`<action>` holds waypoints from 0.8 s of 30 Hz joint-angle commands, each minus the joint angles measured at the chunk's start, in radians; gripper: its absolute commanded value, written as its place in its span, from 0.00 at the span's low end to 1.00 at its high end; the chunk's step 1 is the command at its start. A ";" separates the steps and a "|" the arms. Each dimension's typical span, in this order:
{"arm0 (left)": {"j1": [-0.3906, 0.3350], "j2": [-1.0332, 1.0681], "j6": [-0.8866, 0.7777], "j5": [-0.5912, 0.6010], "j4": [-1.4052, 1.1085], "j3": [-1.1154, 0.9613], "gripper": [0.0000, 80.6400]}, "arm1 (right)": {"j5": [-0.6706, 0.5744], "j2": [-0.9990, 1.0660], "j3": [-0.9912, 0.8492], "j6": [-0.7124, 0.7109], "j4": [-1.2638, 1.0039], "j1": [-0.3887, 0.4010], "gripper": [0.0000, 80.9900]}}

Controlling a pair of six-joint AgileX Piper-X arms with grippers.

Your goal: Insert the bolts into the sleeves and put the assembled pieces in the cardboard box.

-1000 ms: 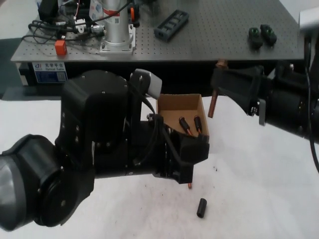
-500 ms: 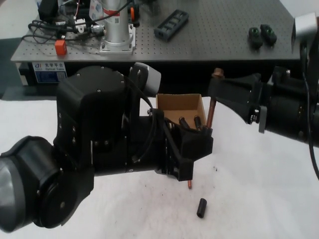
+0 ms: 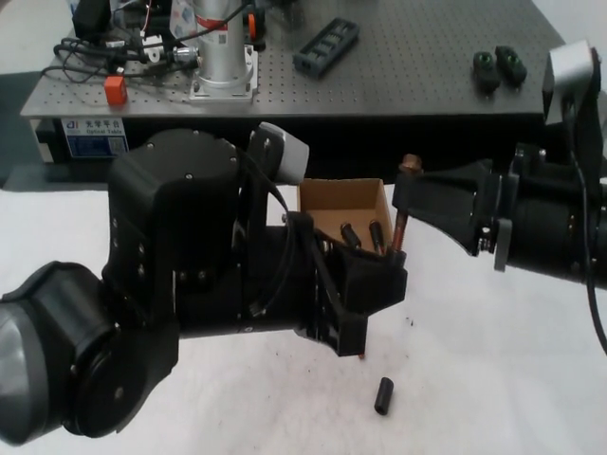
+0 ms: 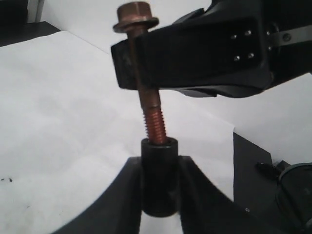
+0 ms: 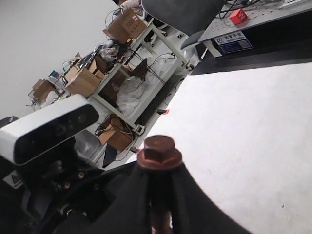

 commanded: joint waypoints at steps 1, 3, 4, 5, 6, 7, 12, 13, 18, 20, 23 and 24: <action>0.000 -0.011 0.076 -0.053 -0.029 -0.006 0.01 | -0.101 -0.009 0.000 -0.003 0.018 0.003 0.30; 0.000 -0.011 0.098 -0.075 -0.030 -0.006 0.01 | -0.104 -0.009 0.000 -0.001 0.018 0.003 0.54; 0.000 -0.011 0.108 -0.092 -0.036 -0.006 0.01 | -0.104 -0.009 0.000 0.006 0.021 0.000 0.60; 0.000 -0.011 0.109 -0.104 -0.042 -0.006 0.01 | -0.104 -0.009 0.000 0.004 0.029 -0.008 0.60; 0.000 -0.009 0.109 -0.122 -0.058 -0.006 0.01 | -0.104 -0.014 0.000 0.005 0.044 -0.021 0.57; 0.000 -0.006 0.109 -0.149 -0.079 -0.006 0.01 | -0.107 -0.021 0.000 0.003 0.067 -0.038 0.54; 0.017 0.041 -0.018 -0.429 -0.132 -0.052 0.01 | -0.104 -0.106 0.000 -0.085 0.301 -0.161 0.51; 0.029 0.068 -0.056 -0.476 -0.115 -0.085 0.01 | -0.093 -0.129 0.000 -0.117 0.367 -0.188 0.51; 0.095 0.286 -0.076 -0.560 0.187 -0.385 0.01 | 0.088 -0.200 0.000 -0.262 0.662 -0.260 0.51; 0.112 0.411 -0.049 -0.538 0.335 -0.545 0.01 | 0.182 -0.204 0.000 -0.291 0.753 -0.260 0.51; 0.115 0.585 0.035 -0.533 0.508 -0.764 0.01 | 0.257 -0.204 0.000 -0.304 0.833 -0.256 0.51; 0.115 0.643 0.056 -0.536 0.553 -0.824 0.01 | 0.265 -0.204 0.000 -0.304 0.849 -0.256 0.51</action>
